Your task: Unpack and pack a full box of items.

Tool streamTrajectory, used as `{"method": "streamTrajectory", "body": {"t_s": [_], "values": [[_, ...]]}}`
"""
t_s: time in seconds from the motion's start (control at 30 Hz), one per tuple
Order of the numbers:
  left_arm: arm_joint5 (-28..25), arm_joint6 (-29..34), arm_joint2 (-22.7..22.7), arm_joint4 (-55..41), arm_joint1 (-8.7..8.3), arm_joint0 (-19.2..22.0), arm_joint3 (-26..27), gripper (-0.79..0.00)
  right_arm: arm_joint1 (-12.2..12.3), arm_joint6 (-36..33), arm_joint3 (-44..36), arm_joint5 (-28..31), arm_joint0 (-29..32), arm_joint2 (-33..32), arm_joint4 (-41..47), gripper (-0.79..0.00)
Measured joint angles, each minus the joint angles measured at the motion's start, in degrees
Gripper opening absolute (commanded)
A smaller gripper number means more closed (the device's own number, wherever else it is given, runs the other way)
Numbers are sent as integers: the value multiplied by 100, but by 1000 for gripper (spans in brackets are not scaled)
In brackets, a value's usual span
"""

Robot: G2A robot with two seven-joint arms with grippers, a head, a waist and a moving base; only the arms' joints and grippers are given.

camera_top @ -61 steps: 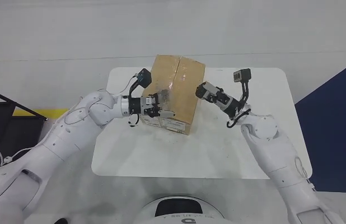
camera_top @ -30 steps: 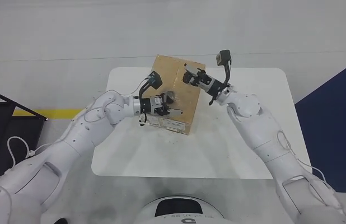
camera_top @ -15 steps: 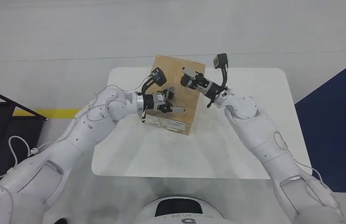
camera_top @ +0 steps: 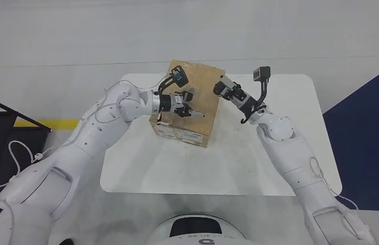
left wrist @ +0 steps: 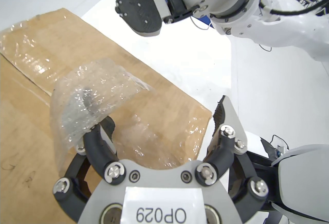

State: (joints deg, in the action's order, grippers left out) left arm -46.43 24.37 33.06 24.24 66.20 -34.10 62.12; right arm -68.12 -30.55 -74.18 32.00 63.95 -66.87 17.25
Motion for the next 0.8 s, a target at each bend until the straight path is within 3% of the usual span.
{"method": "streamTrajectory", "body": {"t_s": [0.23,0.47,0.57,0.8], "values": [[-97,27,-3,-666,237,342,-453,0,110,-317,-512,-125,510,-360,-38,0],[-207,-396,97,-1823,514,425,-1275,0,215,-1542,-595,106,632,-528,231,0],[-316,-298,65,-2050,623,510,-1550,0,266,-2252,-510,56,516,-469,-156,0],[-637,-397,53,-2256,864,705,-1874,0,233,-2278,-622,-142,270,-169,-525,0]]}}
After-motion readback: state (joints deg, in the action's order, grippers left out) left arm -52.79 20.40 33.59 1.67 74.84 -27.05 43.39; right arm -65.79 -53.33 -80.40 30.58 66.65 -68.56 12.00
